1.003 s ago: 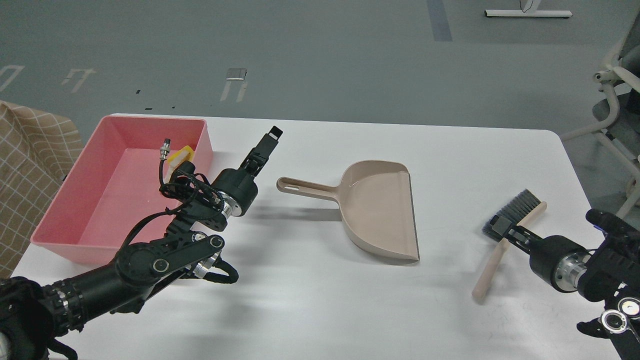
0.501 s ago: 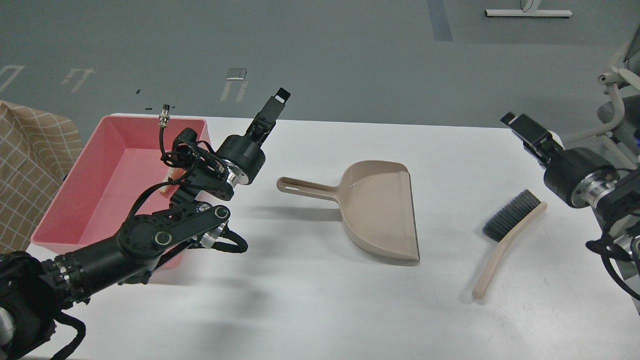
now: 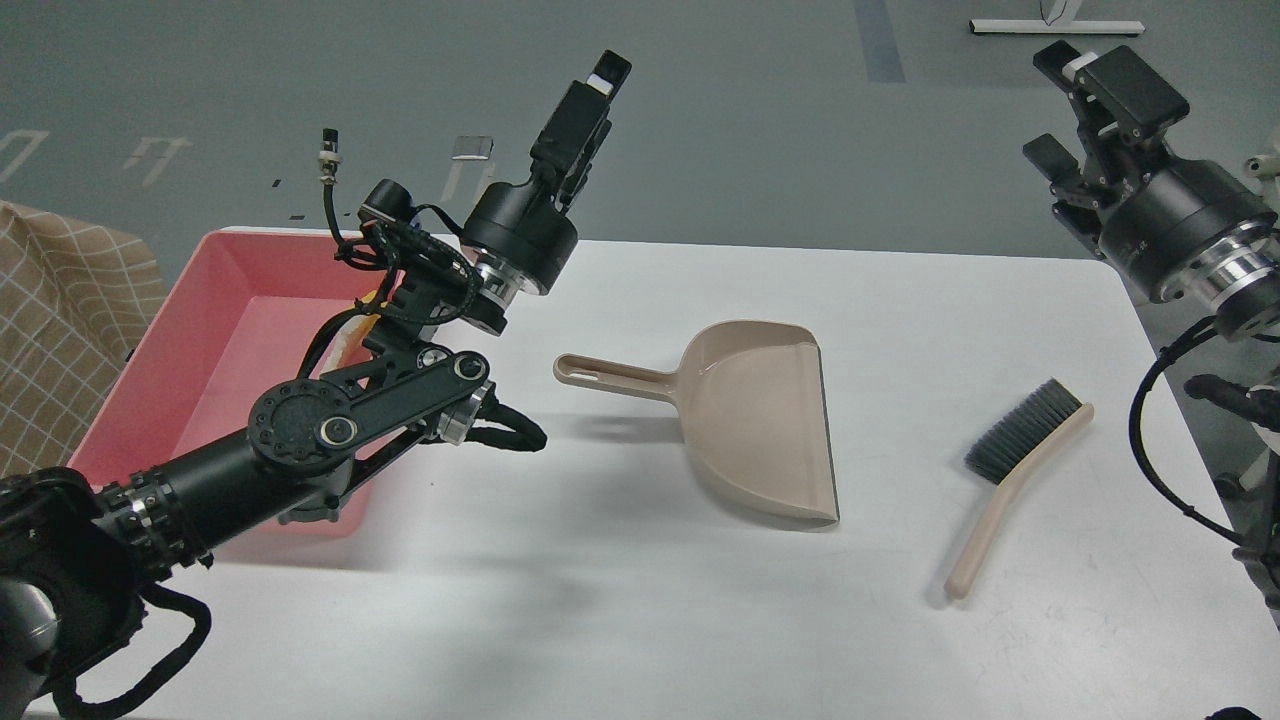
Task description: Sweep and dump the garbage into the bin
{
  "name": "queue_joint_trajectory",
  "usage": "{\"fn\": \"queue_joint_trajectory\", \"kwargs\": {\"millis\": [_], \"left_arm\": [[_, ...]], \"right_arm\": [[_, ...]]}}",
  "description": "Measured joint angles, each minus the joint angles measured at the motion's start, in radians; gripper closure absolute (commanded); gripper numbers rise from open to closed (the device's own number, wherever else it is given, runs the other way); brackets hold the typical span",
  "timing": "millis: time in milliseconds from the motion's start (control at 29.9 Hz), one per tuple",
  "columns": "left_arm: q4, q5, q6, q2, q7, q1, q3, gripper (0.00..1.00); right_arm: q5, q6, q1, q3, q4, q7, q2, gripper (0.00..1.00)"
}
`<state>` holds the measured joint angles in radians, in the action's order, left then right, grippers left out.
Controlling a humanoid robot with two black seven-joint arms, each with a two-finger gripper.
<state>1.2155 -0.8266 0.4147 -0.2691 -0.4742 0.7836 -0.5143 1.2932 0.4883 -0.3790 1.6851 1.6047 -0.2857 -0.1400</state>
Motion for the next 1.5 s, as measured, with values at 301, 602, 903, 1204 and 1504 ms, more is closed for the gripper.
{"fn": "queue_joint_trajectory", "kwargs": {"millis": [301,602,903,1204,1504], "left_arm": [[0.038,0.167,-0.241,0.06,-0.011,-0.015,-0.144,0.02],[0.035,0.305,-0.398,0.081,-0.015,-0.015,-0.238,0.02],[0.032,0.314,-0.59,0.02,-0.015,-0.047,-0.391,0.02],[0.06,0.303,-0.631,-0.038,-0.015,-0.162,-0.438,0.02],[0.123,0.292,-0.627,-0.058,-0.015,-0.216,-0.444,0.02]], "right_arm": [[-0.139,0.0,-0.001,0.066,0.007,0.014,0.127,0.03],[-0.183,0.0,-0.01,0.078,0.024,0.054,0.14,0.03],[-0.184,-0.02,-0.043,-0.053,0.046,0.055,0.14,0.03],[-0.184,-0.113,-0.074,-0.164,0.041,0.054,0.14,0.03],[-0.186,-0.206,-0.087,-0.2,0.031,0.054,0.14,0.03]]}}
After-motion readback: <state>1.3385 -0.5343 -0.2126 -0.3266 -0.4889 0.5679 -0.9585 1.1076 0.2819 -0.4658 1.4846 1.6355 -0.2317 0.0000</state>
